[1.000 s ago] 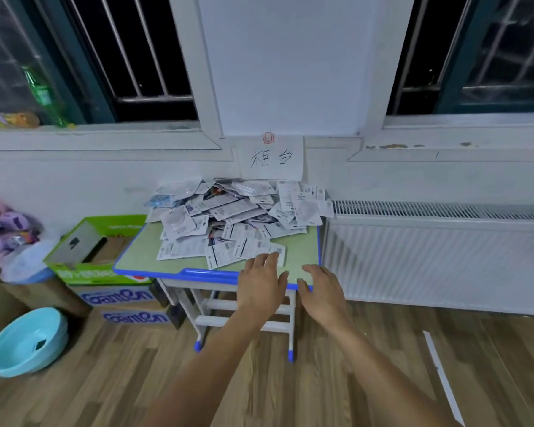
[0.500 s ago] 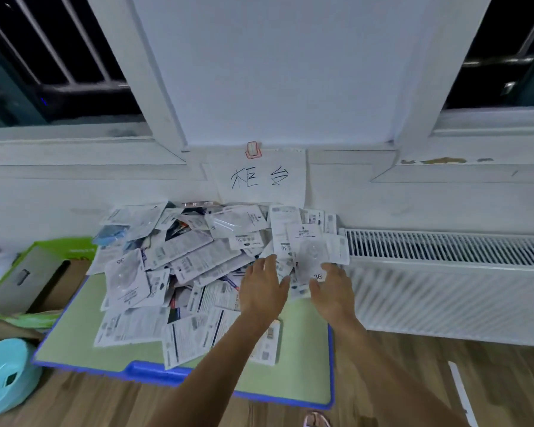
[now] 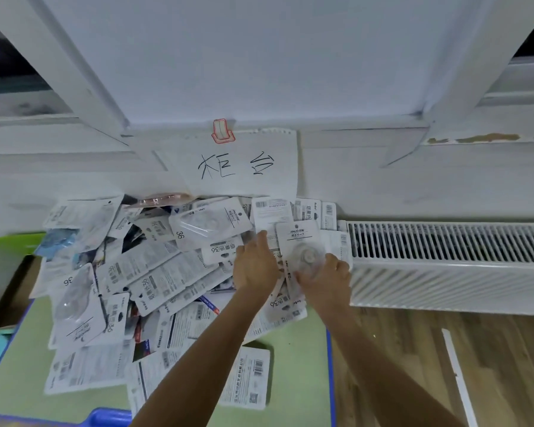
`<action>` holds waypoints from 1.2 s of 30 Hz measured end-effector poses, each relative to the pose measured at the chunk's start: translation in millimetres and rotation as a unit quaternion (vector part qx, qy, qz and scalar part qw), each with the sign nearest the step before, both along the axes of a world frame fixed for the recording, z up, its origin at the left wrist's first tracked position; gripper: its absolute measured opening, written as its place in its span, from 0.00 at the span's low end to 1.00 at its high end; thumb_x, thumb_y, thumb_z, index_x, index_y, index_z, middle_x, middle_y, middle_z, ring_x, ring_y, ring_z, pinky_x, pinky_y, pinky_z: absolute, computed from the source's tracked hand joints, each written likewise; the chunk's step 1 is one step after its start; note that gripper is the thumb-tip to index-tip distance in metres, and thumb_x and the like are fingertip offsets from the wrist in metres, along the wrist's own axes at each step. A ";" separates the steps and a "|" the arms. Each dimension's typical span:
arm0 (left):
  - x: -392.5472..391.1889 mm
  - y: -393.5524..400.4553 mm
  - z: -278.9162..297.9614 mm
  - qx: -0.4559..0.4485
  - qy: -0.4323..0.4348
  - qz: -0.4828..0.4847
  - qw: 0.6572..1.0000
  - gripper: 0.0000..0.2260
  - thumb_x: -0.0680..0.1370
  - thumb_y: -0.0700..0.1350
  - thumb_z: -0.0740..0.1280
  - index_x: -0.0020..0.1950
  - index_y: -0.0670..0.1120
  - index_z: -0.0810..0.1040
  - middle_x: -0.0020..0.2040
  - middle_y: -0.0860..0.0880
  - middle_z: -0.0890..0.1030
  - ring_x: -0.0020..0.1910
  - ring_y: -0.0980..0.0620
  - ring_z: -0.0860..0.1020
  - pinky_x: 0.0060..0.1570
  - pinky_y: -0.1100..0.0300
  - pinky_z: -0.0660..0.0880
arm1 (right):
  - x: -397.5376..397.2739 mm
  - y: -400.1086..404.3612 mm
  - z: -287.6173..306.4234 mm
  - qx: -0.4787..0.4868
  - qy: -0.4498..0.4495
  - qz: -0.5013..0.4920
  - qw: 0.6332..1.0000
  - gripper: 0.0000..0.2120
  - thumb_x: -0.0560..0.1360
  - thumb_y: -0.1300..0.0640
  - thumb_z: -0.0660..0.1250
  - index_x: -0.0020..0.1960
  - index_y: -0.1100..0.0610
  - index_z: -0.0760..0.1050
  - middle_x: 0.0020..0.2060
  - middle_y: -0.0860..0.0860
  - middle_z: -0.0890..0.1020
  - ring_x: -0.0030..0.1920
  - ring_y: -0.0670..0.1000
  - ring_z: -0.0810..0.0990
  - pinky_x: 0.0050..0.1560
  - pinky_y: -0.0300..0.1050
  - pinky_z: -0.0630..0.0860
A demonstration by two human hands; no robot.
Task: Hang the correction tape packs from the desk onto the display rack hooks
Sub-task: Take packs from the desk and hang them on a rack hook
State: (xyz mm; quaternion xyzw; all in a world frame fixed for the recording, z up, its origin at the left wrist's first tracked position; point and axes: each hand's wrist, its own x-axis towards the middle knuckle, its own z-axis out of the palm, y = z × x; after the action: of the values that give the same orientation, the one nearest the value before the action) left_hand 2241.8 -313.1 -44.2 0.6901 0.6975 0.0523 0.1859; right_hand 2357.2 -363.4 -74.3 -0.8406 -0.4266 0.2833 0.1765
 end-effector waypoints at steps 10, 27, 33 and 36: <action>-10.9 10.2 -3.6 0.055 -0.123 0.007 0.991 0.20 0.78 0.38 0.61 0.70 0.48 0.72 0.58 0.42 0.77 0.57 0.45 0.75 0.55 0.54 0.73 | 5.5 2.2 4.6 0.044 0.021 0.024 0.999 0.36 0.69 0.49 0.73 0.68 0.63 0.62 0.59 0.60 0.69 0.58 0.55 0.67 0.57 0.46 0.66; -27.7 -0.5 88.1 0.014 -0.552 0.199 0.810 0.06 0.74 0.33 0.68 0.47 0.41 0.83 0.35 0.49 0.84 0.37 0.53 0.82 0.41 0.64 0.79 | 33.5 -6.4 73.1 0.237 0.367 -0.075 0.896 0.21 0.66 0.55 0.78 0.51 0.49 0.69 0.50 0.49 0.78 0.52 0.51 0.78 0.54 0.51 0.76; -25.9 -22.0 101.5 0.081 -0.432 0.059 0.896 0.04 0.75 0.47 0.71 0.42 0.55 0.84 0.30 0.60 0.82 0.27 0.65 0.76 0.28 0.71 0.69 | 35.7 -43.2 87.3 0.255 0.356 -0.118 0.891 0.36 0.65 0.54 0.78 0.68 0.52 0.66 0.61 0.52 0.77 0.59 0.54 0.78 0.62 0.60 0.73; -24.1 -35.4 105.7 0.062 -0.435 0.062 0.896 0.10 0.74 0.49 0.73 0.32 0.59 0.83 0.32 0.59 0.83 0.32 0.60 0.79 0.37 0.62 0.76 | 29.6 -74.7 90.9 0.272 0.320 -0.138 0.897 0.27 0.66 0.56 0.78 0.61 0.51 0.71 0.53 0.49 0.81 0.52 0.52 0.81 0.57 0.57 0.76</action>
State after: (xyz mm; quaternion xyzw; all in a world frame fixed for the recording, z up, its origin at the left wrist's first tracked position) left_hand 2217.7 -348.5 61.5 0.5643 0.5834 0.4019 0.4239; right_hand 2386.8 -438.1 16.6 -0.6744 -0.2873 0.3830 0.5621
